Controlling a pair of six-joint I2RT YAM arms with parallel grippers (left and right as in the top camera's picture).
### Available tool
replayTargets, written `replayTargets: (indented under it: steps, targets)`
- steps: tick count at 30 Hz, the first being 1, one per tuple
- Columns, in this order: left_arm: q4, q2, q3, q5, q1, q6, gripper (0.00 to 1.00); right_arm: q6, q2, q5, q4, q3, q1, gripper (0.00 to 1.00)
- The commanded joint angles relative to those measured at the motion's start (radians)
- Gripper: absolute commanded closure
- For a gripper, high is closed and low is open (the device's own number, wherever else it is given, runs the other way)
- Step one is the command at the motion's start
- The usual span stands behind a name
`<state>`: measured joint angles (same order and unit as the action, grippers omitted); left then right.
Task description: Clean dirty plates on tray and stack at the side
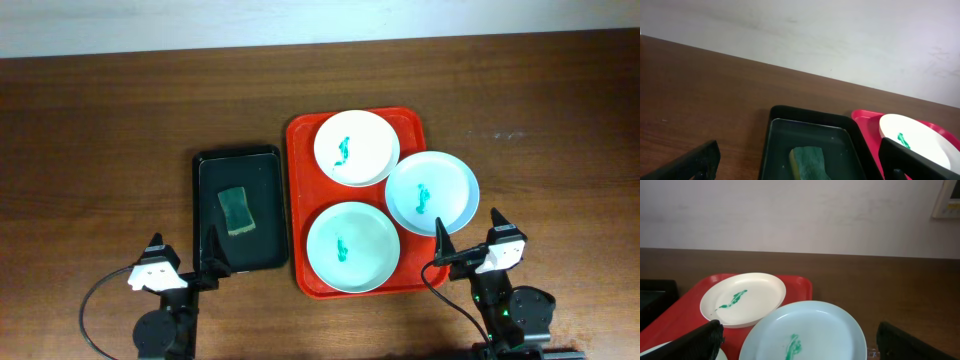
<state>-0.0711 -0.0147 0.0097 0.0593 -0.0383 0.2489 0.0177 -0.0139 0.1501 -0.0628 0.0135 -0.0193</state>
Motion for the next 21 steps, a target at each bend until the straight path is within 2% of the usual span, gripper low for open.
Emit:
replayTargets:
  steps: [1,5,10,15,21]
  targets:
    - [-0.006,0.008,0.0,0.0,-0.005,-0.019,0.01,-0.006,0.005,-0.005,-0.002,-0.008,-0.006,0.02]
    - [0.021,0.008,0.0,-0.003,-0.005,-0.019,0.01,-0.006,0.005,-0.004,-0.002,-0.008,-0.006,0.02]
    - [0.034,0.008,0.0,-0.127,-0.005,-0.018,0.0,0.002,0.005,0.02,0.0,-0.008,-0.006,0.02]
    - [0.052,0.008,0.0,-0.184,-0.005,-0.019,0.01,0.024,0.005,0.265,0.016,-0.008,-0.006,0.02]
    - [0.039,-0.021,0.092,-0.201,-0.005,-0.019,0.01,0.023,0.001,0.294,-0.123,0.135,-0.006,0.02]
